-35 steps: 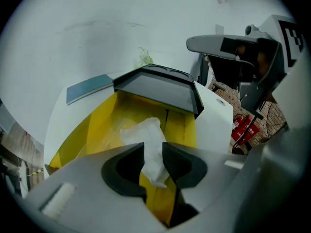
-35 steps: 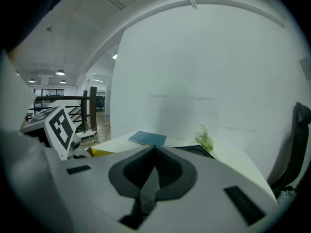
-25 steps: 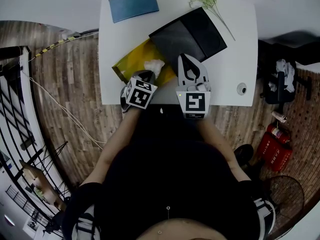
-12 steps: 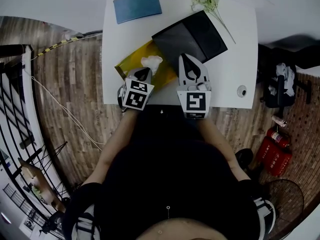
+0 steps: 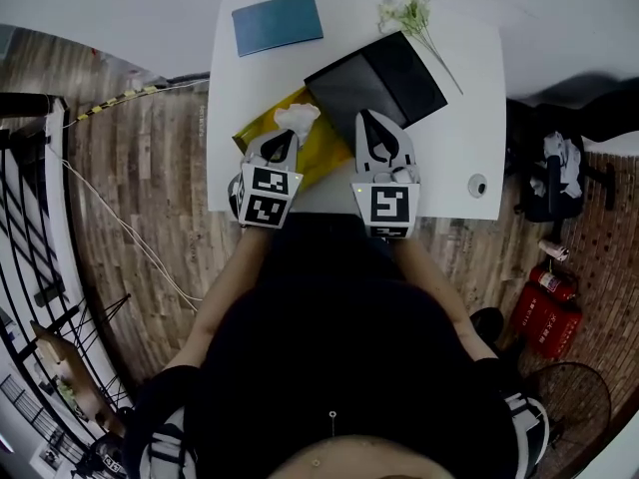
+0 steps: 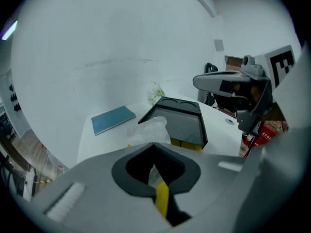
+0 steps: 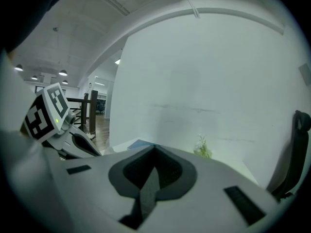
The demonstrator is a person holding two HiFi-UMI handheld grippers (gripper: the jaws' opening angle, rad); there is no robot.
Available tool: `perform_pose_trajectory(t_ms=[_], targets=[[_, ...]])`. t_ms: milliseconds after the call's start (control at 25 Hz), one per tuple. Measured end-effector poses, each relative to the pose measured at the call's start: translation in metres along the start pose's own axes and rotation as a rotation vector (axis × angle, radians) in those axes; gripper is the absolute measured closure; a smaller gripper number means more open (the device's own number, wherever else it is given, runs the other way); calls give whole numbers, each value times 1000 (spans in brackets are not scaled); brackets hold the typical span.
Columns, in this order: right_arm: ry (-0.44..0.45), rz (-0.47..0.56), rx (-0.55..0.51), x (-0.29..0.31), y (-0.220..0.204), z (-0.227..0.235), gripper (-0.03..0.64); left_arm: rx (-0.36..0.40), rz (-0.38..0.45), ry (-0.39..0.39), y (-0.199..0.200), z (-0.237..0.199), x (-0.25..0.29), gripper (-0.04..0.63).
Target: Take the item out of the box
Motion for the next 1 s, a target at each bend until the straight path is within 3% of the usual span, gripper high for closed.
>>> perform_pose_trajectory(t_ms=[1000], targets=[[-35,212,-20,-39,63,-1,604,96,380,288,79,-25,-85,584]])
Point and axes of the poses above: the fingertips, and each gripper's own axes: x forward along the fingers, z to its right, y out of its top, the point moved 7 cm from there along -x, backward along the fingers, and after that the axes turned 15 degrees about x, right-handed, at the moved point
